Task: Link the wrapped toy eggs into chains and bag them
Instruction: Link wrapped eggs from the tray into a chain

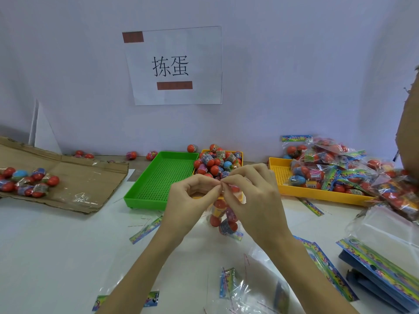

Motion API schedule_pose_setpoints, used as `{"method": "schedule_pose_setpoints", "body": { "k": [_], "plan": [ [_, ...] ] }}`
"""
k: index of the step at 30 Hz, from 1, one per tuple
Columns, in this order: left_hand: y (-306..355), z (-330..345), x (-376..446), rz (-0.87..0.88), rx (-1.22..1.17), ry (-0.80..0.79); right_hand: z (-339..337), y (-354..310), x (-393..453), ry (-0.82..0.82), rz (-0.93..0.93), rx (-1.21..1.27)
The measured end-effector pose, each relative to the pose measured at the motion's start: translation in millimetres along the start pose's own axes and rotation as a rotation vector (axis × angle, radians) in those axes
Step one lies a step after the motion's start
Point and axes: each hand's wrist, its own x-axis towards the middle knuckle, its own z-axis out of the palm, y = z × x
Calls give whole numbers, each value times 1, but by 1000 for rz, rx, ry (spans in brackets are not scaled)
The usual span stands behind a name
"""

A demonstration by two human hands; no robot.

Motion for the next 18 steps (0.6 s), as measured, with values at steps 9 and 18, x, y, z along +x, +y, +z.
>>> {"method": "schedule_pose_setpoints", "body": {
  "k": [9,18],
  "plan": [
    [1,3,0,-5,6,3,1,-2,1,14,70,3],
    [-8,-20,12,-144,-104,189,-18,39,14,116,378,50]
  ]
}}
